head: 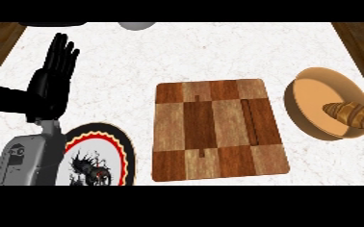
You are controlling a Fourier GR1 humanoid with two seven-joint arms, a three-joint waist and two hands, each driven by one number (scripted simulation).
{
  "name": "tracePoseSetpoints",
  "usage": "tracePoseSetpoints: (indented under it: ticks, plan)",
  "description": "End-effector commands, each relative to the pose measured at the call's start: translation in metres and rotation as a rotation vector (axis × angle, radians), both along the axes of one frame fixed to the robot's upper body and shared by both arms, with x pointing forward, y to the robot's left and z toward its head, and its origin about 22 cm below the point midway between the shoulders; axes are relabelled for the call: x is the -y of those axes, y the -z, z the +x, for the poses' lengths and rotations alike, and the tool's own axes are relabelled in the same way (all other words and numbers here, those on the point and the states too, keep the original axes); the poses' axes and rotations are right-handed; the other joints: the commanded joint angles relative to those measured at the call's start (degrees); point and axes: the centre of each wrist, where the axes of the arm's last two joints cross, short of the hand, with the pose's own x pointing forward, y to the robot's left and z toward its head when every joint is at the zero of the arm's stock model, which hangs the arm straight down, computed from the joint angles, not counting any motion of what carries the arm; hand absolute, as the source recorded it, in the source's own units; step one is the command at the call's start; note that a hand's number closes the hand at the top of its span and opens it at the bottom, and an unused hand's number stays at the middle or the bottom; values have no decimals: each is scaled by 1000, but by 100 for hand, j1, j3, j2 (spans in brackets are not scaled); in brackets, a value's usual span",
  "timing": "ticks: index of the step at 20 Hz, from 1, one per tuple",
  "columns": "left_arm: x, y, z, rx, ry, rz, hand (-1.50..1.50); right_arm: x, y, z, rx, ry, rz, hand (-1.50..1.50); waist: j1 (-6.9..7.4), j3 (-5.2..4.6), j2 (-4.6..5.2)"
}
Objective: Pick the croissant from the cutting board and place it in the pot
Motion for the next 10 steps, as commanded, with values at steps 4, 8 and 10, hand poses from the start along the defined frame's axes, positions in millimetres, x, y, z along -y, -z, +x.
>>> tracePoseSetpoints:
  ticks: [4,8,10]
  plan:
    - [0,-14,-4,7,-3,9,0,65,-23,-42,38,56,17,-150,67,9,10]
    - [2,-1,-6,17,7,-1,0,77,-5,-54,40,47,26,-150,69,9,20]
    - [6,-4,-8,-13,-5,4,0,90,-5,-82,50,43,28,-150,37,11,9]
